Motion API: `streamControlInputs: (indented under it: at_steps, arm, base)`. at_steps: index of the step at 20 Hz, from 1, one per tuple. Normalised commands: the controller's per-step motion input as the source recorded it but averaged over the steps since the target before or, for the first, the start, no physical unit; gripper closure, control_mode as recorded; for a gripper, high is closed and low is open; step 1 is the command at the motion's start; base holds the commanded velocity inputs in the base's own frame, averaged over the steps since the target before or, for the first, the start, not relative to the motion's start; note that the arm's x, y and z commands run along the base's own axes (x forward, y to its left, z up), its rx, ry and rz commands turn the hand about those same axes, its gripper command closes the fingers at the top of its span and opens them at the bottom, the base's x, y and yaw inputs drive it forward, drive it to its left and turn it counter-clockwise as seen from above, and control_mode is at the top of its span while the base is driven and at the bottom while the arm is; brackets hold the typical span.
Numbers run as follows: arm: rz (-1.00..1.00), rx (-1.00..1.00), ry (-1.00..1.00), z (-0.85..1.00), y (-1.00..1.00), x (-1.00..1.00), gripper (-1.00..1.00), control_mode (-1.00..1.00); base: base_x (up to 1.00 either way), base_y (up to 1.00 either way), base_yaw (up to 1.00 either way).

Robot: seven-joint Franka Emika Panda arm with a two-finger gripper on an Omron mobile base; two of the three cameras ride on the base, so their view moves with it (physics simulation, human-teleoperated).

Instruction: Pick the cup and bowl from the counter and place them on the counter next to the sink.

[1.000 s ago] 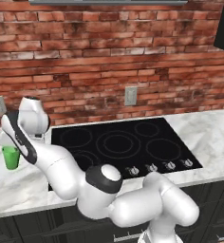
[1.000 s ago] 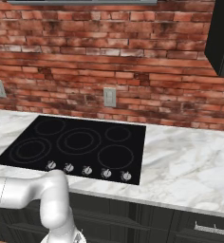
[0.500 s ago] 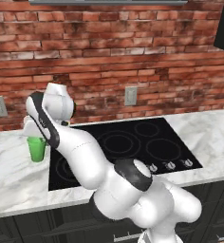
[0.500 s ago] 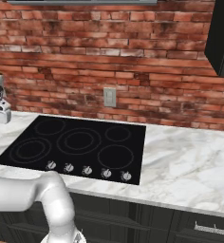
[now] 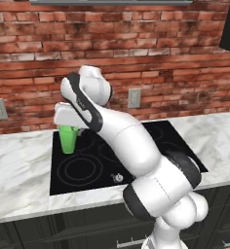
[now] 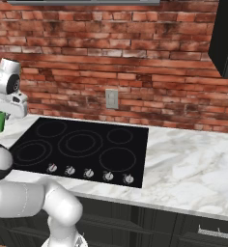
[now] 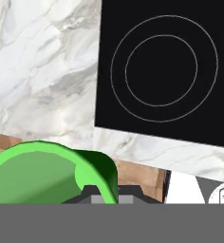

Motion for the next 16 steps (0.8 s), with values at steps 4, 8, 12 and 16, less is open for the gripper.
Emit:
streamControlInputs:
  at_steps: [4, 8, 12, 16]
  arm:
    - [0.0, -0.01, -0.01, 0.59, -1.0, -0.33, 1.0, -1.0]
    - [0.0, -0.01, -0.02, 0.35, -1.0, -0.39, 1.0, -1.0]
    - [0.0, 0.0, -0.04, 0.0, -1.0, -0.29, 1.0, -1.0]
    - [0.0, -0.01, -0.04, 0.0, -1.0, -0.15, 1.0, -1.0]
  base:
    - [0.0, 0.0, 0.0]
    - [0.0, 0.0, 0.0]
    - [0.0, 0.0, 0.0]
    - [0.0, 0.0, 0.0]
